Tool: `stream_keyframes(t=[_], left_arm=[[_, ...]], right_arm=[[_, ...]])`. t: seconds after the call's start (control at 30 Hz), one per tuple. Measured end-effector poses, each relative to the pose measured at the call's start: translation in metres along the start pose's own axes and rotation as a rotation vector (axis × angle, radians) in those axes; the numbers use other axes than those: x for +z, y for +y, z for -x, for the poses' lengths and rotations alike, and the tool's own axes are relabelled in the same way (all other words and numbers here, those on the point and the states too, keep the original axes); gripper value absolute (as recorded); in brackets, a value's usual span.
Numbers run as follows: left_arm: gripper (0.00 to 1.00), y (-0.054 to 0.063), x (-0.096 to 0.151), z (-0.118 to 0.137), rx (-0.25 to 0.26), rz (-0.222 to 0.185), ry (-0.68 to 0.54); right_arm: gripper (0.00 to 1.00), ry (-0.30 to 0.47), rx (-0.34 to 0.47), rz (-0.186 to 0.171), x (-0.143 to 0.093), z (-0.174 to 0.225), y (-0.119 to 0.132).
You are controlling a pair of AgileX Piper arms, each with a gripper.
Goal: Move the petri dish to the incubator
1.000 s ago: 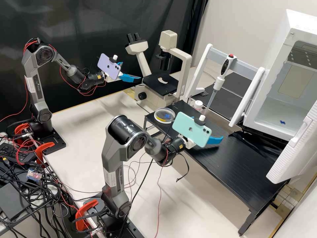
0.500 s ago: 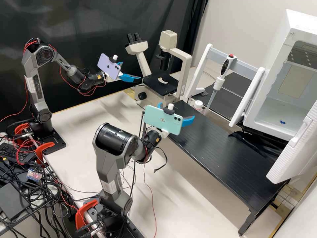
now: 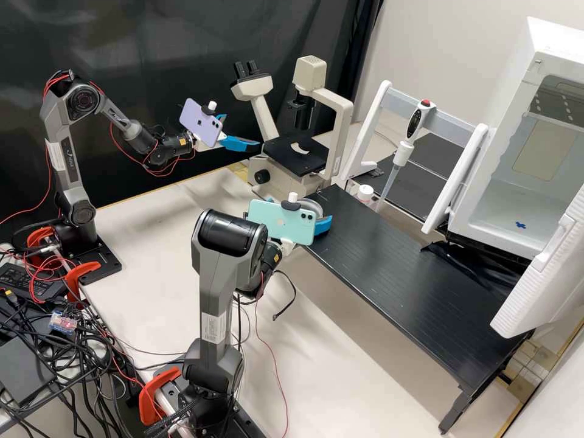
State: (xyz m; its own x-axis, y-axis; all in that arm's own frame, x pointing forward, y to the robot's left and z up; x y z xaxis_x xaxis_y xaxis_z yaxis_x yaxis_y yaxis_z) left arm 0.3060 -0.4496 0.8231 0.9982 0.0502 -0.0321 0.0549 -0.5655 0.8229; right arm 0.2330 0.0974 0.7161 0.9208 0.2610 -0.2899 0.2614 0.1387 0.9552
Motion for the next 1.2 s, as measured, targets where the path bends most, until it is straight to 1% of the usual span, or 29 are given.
stream_keyframes(t=[0.03,0.07,0.2,0.83,0.93,1.2], left_arm=[[1.00,0.0000,0.0000,0.0000,0.000,0.000,0.000],[1.00,0.0000,0.0000,0.0000,0.000,0.000,0.000],[1.00,0.0000,0.0000,0.0000,0.000,0.000,0.000],[1.00,0.0000,0.0000,0.0000,0.000,0.000,0.000],[1.00,0.0000,0.0000,0.0000,0.000,0.000,0.000],[1.00,0.0000,0.0000,0.0000,0.000,0.000,0.000]], right_arm=[[0.00,-0.002,-0.003,-0.004,0.0009,-0.0006,-0.0005],[0.00,-0.006,-0.005,-0.018,0.0031,-0.0016,-0.0004],[0.00,-0.010,-0.009,-0.034,0.0072,-0.0025,0.0004],[0.00,0.002,-0.011,-0.034,0.0071,-0.0047,0.0030],[0.00,0.001,-0.011,-0.043,0.0080,-0.0048,0.0037],[0.00,0.004,-0.017,-0.037,0.0091,-0.0049,0.0043]])
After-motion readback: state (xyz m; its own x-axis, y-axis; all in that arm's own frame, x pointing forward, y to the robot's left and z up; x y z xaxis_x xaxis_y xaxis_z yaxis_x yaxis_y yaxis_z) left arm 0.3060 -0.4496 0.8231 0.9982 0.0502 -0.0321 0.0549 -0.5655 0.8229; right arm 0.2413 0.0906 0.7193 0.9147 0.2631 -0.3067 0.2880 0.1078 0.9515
